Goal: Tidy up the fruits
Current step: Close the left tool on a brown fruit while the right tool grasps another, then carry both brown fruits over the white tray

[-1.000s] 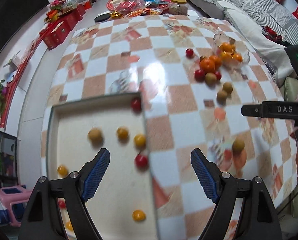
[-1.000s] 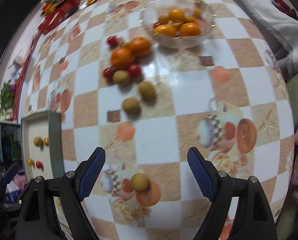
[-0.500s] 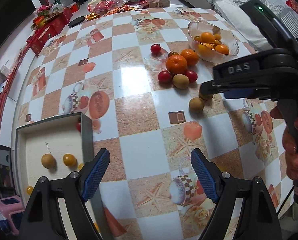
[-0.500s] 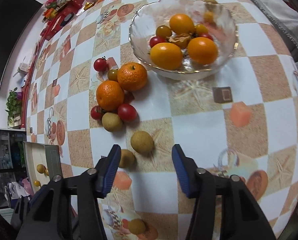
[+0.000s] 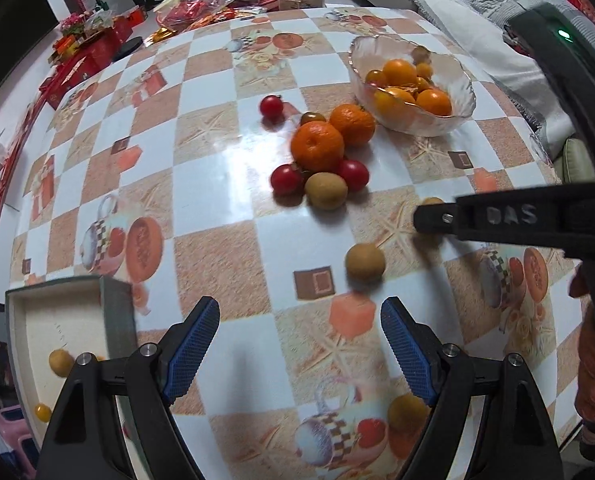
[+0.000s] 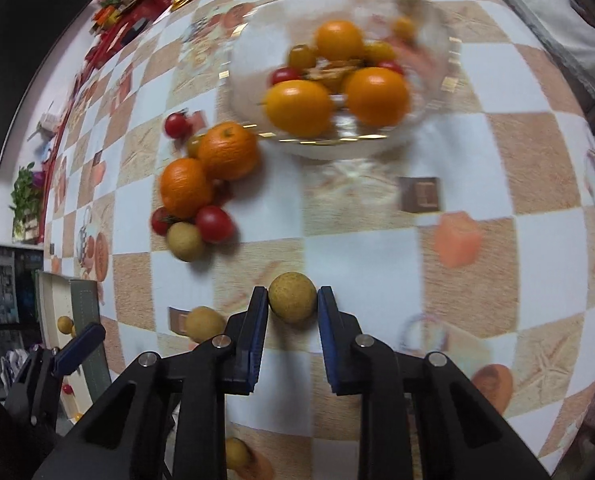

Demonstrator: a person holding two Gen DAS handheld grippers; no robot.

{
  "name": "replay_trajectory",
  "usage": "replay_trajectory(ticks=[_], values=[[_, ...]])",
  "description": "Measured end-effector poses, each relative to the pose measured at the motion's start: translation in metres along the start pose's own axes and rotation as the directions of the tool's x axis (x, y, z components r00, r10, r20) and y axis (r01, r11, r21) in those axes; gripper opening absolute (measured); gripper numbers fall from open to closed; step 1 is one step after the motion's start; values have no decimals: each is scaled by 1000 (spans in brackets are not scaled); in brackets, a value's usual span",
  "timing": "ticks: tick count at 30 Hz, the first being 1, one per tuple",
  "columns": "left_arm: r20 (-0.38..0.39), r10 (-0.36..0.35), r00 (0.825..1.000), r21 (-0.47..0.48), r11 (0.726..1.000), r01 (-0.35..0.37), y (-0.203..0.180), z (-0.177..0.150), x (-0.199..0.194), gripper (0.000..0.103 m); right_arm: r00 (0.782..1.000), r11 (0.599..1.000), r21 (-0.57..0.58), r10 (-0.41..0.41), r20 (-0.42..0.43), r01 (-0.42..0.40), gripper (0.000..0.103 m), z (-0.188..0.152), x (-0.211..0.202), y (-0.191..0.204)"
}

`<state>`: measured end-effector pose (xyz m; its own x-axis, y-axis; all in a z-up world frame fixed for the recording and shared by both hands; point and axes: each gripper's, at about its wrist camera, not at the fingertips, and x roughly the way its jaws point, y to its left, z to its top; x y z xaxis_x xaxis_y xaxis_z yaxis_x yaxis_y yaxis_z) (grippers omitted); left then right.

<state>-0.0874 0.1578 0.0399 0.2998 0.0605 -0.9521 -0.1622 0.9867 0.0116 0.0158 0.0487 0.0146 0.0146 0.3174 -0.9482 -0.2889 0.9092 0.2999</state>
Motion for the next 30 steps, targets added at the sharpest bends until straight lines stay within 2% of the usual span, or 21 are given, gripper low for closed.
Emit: replay_trajectory(ticks=[7,10,12,14,16,19,21,30], values=[[-11,0,1000,43,999,1,-22,19,22,83,1000,997,72,6,17,-8,27,-12,-14,-38],[-41,5,999,58,998,-2,-29,22,32,56,1000,996,85,17,20,-19,27,-17,-16,-45],[-40,-15,999,49,999,17,-30,24,34,48,1000,996,86,20,20,-21,27,-19,-17,-46],[-39,-37,999,66,997,40,-34,25,32,27,1000,996,86,25,19,-27,27,-22,-19,-48],[-41,-38,998,75,996,41,-37,25,32,28,1000,997,78,24,17,-25,27,-25,-22,-49],[-58,-87,995,25,996,89,-33,22,28,28,1000,997,66,25,18,-26,27,-32,-29,-50],[-56,-92,994,5,996,92,-29,18,18,28,999,998,56,30,17,-31,27,-38,-35,-49],[-11,-99,995,-123,988,97,-2,-21,-77,28,997,997,-11,71,-8,-71,27,-73,-66,-38]])
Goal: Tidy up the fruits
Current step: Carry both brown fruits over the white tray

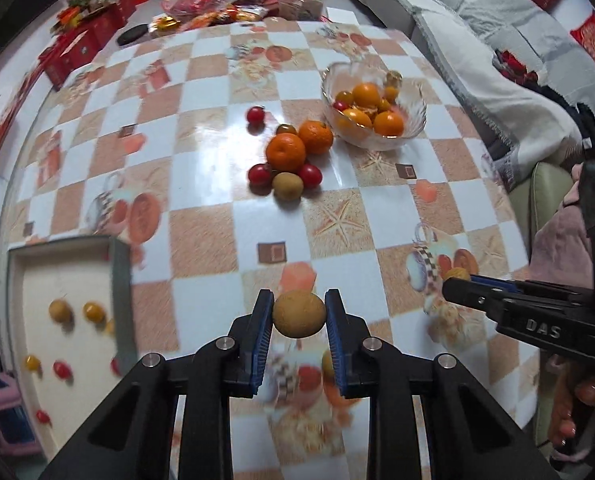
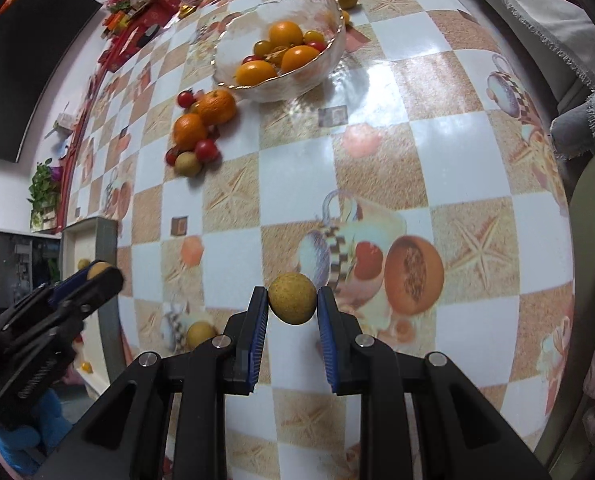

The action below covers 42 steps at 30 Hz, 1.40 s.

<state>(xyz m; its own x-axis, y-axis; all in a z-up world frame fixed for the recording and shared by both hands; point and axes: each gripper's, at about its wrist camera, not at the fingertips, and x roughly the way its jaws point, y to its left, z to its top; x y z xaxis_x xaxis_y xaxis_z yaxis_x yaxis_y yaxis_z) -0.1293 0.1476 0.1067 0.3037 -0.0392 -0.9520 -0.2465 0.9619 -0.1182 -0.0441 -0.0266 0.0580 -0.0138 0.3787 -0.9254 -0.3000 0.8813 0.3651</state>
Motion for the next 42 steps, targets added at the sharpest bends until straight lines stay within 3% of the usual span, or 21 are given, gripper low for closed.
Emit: replay_trajectory(ticks=[5,12,22,26,31,37,42], values=[[32,49,998,-87,995,-46,26,-22,-54,28,999,999,-34,42,3,-42,27,-15,-16,14],[81,105,991,-135,986,-93,82,-41,-100,28,999,993,-119,20,39,-15,27,-26,-31,55],[109,55,993,2,998,-56,179,-42,-107,28,992,1000,-20,-1,129,4,27,-52,-19,137],[109,52,993,42,997,-57,221,-48,-97,28,993,999,-35,-31,115,36,27,-65,1,184],[25,52,998,38,998,-53,262,-72,-66,28,999,999,-35,-25,43,27,27,-76,33,231],[-59,65,996,83,995,-60,263,-99,-21,28,999,992,-127,-25,-41,20,27,-70,79,282],[-80,64,995,20,998,-63,272,-97,-5,28,994,978,-206,-55,-97,34,27,-58,115,309]])
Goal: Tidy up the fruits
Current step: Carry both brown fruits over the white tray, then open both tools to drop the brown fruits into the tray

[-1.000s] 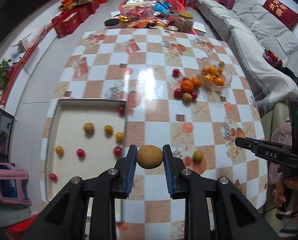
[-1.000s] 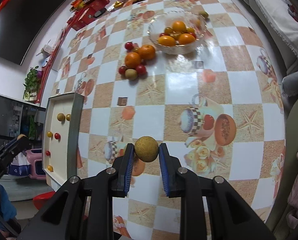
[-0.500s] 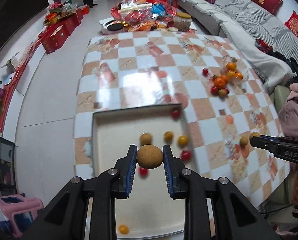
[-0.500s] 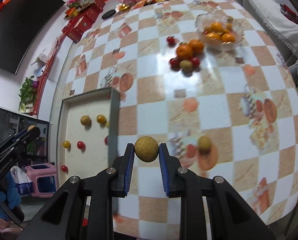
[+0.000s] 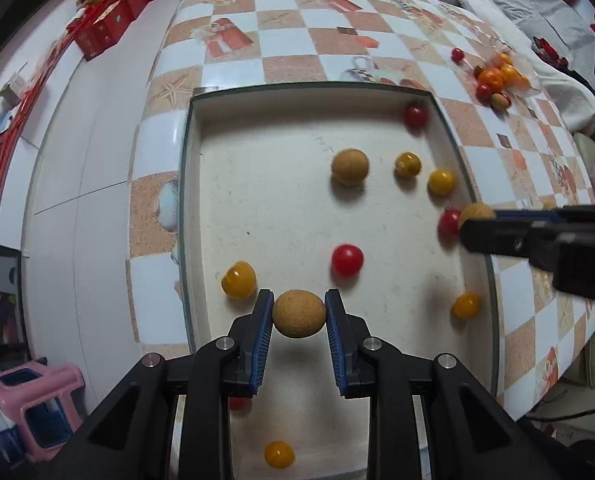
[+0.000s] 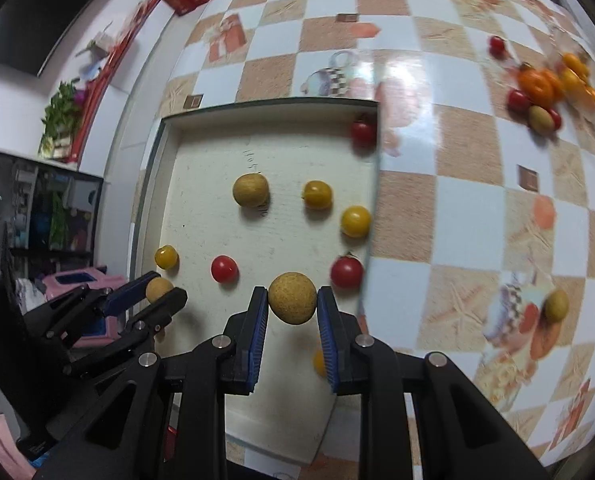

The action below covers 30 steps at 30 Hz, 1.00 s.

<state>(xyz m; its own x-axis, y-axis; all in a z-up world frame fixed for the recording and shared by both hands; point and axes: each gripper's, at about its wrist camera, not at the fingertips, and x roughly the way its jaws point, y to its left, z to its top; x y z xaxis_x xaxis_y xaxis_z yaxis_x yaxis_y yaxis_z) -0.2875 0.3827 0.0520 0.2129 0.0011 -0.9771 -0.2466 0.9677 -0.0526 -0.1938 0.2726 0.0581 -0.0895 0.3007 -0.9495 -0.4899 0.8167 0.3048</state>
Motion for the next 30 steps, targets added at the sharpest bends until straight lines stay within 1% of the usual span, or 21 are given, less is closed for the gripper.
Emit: replay_trajectory(ticks=[5,9,15,19,20,21,22,23,24,25,26,27,29,30], values=[[32,20,999,-53,998,-18,14,29,7,28,999,999,-50,-8,-37,6,27,1,19,9],[17,46,999,-65,997,-45,18,49,27,28,997,994,-102,-42,-57,36,27,-1,32,17],[-14,58,998,-40,997,-59,14,59,45,28,993,981,-169,-101,-54,91,28,-10,44,27],[-10,69,998,-24,997,-69,10,61,48,28,989,968,-224,-130,-65,113,29,-18,53,38],[-10,70,997,-23,997,-70,10,61,48,29,988,964,-238,-137,-67,117,34,-19,56,41],[-10,76,997,-22,997,-76,10,61,48,33,988,962,-247,-138,-71,116,37,-20,58,43],[-12,77,997,-23,997,-77,10,61,48,57,988,961,-252,-138,-72,115,46,-22,60,46],[-8,77,997,-27,997,-77,10,62,47,76,989,960,-259,-132,-67,111,58,-23,60,49],[13,82,997,-29,996,-81,10,61,43,76,989,958,-262,-135,-63,114,64,-24,60,50],[27,86,996,-24,996,-85,10,60,40,76,989,957,-265,-139,-57,119,72,-25,60,52],[28,89,996,-19,996,-89,9,60,39,76,989,956,-268,-138,-49,121,76,-26,60,53],[27,93,995,-15,996,-93,9,60,38,76,990,957,-266,-132,-44,115,76,-27,59,53],[21,102,995,-12,995,-102,9,59,36,76,993,958,-268,-118,-31,105,81,-29,55,57],[20,109,994,-13,994,-109,10,59,35,76,993,956,-273,-116,-21,106,81,-31,52,58]])
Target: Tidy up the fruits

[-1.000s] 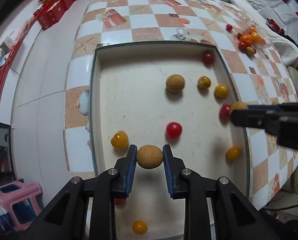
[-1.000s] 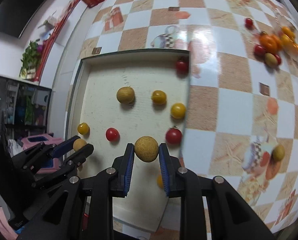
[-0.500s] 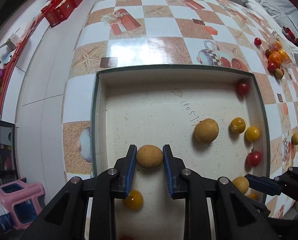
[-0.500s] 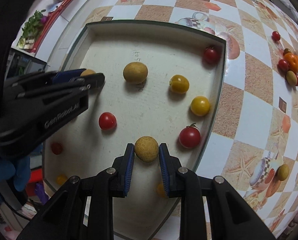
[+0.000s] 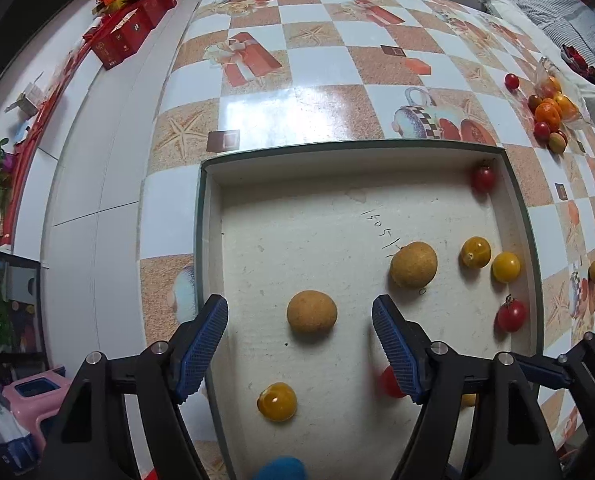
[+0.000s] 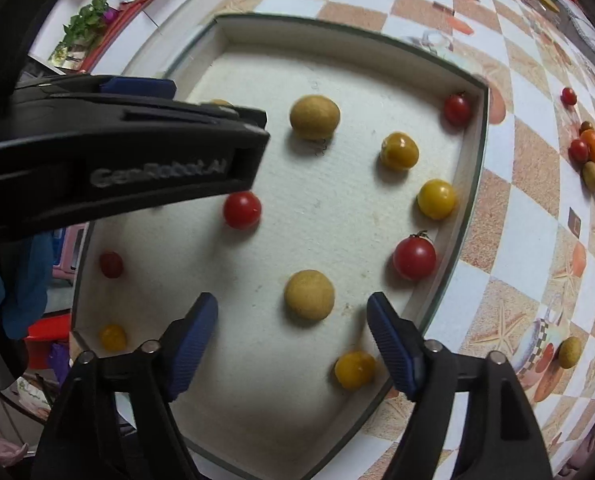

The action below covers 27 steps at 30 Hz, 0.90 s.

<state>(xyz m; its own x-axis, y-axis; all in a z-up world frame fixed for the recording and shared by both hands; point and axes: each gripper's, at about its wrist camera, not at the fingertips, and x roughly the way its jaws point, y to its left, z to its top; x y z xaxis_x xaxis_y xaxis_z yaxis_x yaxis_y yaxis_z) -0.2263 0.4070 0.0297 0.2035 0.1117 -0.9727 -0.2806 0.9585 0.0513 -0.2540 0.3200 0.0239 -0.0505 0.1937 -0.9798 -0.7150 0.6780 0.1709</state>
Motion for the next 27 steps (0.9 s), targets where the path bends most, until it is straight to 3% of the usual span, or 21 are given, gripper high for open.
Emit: replay_trajectory(ticks=[3,4,5,6,8,10,16,21,27], values=[[11,-5,1000,-17,1000,5,7,-3,-9,76,1000,1000,-24,3,29,-2,86,-6,-15,6],[13,-11,1000,-19,1000,11,7,-4,-13,82,999,999,-32,3,33,-2,88,-7,-21,8],[14,-22,1000,-22,1000,22,8,-6,-17,96,999,999,-35,4,31,-3,89,-8,-24,8],[21,-14,1000,-22,1000,14,7,-7,-22,103,1000,999,-37,4,29,-3,89,-11,-30,8],[32,10,999,-15,1000,-10,7,-8,-30,103,1000,999,-32,-8,18,9,91,-14,-41,8],[13,7,1000,-17,1000,-7,8,-11,-34,103,1000,1000,-15,-11,-18,11,103,-16,-48,8],[7,32,999,-16,999,-32,10,-26,-57,103,995,999,43,-11,-100,16,103,-29,-69,-10],[-6,48,999,21,999,-48,12,-42,-84,103,993,995,66,-65,-98,71,103,-40,-87,-19],[-61,47,997,116,992,-39,8,-59,-98,103,995,992,96,-69,-76,76,103,-41,-102,-16]])
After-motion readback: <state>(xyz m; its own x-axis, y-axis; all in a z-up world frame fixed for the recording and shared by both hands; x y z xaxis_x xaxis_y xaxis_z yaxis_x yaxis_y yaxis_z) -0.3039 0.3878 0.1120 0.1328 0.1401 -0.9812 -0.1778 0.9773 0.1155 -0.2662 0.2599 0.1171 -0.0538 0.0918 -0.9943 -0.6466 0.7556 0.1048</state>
